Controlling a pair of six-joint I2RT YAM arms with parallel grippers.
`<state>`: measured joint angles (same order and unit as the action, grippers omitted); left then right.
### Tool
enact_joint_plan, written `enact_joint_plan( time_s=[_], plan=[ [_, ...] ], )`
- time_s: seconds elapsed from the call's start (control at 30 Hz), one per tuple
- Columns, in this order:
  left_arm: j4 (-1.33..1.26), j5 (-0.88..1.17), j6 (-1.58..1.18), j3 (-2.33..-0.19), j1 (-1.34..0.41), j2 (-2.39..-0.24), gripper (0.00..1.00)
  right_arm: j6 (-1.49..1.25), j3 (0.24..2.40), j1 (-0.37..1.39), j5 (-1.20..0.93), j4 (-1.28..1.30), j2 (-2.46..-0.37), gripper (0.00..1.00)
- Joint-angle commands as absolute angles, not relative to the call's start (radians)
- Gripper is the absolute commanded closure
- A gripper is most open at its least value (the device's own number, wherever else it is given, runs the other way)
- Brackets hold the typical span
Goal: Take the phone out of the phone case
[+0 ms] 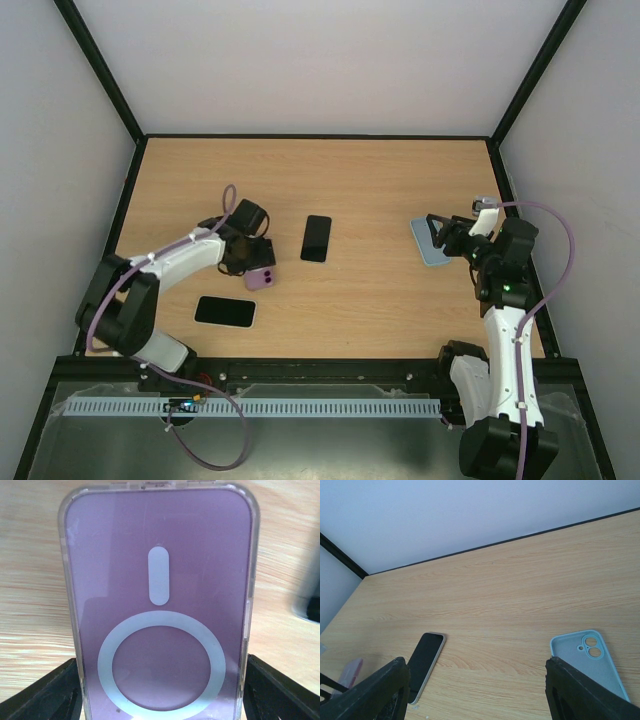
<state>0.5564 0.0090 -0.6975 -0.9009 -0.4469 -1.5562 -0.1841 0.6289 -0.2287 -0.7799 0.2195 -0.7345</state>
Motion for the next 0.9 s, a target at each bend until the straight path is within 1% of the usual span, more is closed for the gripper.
enact_joint_plan(
  time_s=[0.0, 0.1, 0.17, 0.23, 0.27, 0.3, 0.37, 0.47, 0.53, 0.73, 0.8, 0.87],
  plan=[
    [0.437, 0.130, -0.673, -0.906, -0.565, -1.444, 0.48, -0.178, 0.624, -0.228, -0.777, 0.203, -0.719, 0.29],
    [0.345, 0.230, -0.651, -0.889, -0.647, -1.435, 0.50, -0.151, 0.637, -0.229, -0.813, 0.209, -0.733, 0.29],
    [0.245, 0.348, -0.636, -0.862, -0.686, -1.440, 0.54, -0.037, 0.674, -0.227, -0.960, 0.270, -0.782, 0.30],
    [0.189, 0.413, -0.628, -0.849, -0.725, -1.446, 0.55, 0.177, 0.767, -0.225, -1.101, 0.479, -0.866, 0.33],
    [0.172, 0.444, -0.614, -0.850, -0.748, -1.452, 0.56, 0.374, 0.834, -0.214, -1.127, 0.617, -0.911, 0.36],
    [0.165, 0.468, -0.599, -0.855, -0.770, -1.458, 0.56, 0.458, 0.895, -0.199, -1.127, 0.751, -0.957, 0.39],
    [0.161, 0.518, -0.560, -0.870, -0.812, -1.481, 0.56, 0.741, 0.994, -0.154, -1.104, 0.974, -1.030, 0.43],
    [0.159, 0.622, -0.512, -0.894, -0.855, -1.527, 0.57, 1.050, 1.049, -0.050, -1.038, 1.226, -1.081, 0.43],
    [0.158, 0.676, -0.488, -0.895, -0.859, -1.560, 0.57, 1.143, 1.043, 0.011, -0.961, 1.265, -1.063, 0.41],
    [0.134, 0.742, -0.474, -0.898, -0.861, -1.644, 0.58, 1.245, 0.970, 0.199, -0.803, 1.182, -0.902, 0.28],
    [0.123, 0.783, -0.475, -0.909, -0.863, -1.671, 0.59, 1.243, 0.939, 0.260, -0.762, 1.134, -0.884, 0.29],
    [0.107, 0.806, -0.477, -0.915, -0.868, -1.683, 0.60, 1.228, 0.914, 0.320, -0.721, 1.086, -0.882, 0.32]
  ],
)
